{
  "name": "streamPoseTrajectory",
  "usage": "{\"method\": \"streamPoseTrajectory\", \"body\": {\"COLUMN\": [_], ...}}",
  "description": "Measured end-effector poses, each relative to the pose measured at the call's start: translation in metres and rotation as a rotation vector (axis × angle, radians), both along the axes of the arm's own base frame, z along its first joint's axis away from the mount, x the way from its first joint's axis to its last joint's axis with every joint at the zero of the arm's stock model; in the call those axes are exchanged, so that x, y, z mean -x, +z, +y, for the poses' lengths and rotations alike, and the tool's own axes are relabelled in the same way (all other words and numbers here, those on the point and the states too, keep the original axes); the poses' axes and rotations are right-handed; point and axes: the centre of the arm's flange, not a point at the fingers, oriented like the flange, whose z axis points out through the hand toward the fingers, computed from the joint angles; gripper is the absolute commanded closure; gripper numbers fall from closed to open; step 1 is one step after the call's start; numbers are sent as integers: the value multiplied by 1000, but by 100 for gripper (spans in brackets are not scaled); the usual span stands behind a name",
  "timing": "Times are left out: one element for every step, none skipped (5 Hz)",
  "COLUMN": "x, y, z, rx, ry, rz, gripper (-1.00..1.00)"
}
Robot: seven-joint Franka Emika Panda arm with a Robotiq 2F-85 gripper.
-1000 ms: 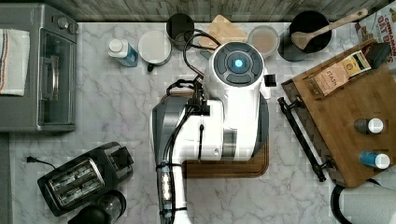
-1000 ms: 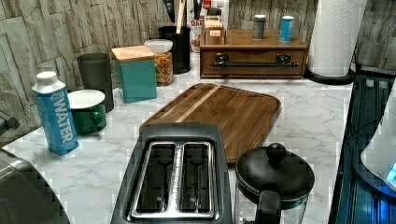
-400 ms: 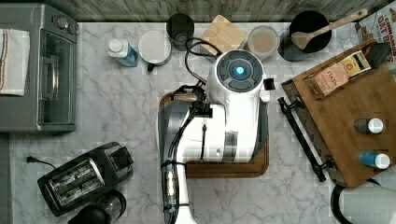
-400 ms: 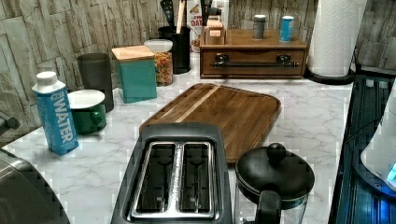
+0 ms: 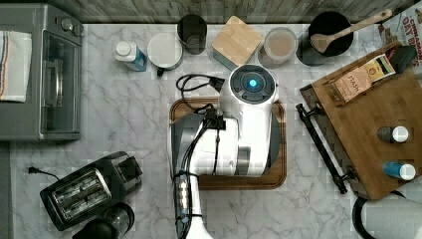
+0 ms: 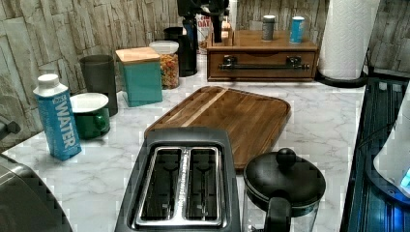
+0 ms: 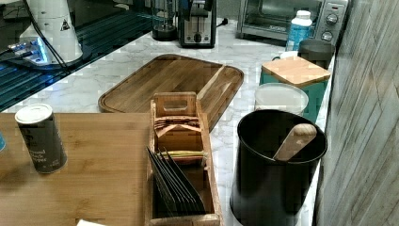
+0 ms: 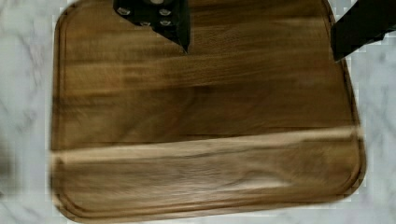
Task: Open the drawer.
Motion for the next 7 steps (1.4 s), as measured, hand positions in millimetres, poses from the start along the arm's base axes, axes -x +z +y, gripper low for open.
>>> {"method": "streamPoseTrajectory", "body": {"x": [14, 38, 53, 62, 63, 63, 72], "y": [-13, -18, -14, -10, -11, -18, -22], "z": [-1, -7, -12, -17, -36, -71, -115], "rx": [-60, -93, -81, -73, -61, -32, -29], "ry": [264, 393, 457, 565, 629, 662, 696], "rz": [9, 8, -80, -159, -172, -185, -207], "gripper": [-100, -100, -100, -100, -100, -100, -100]}}
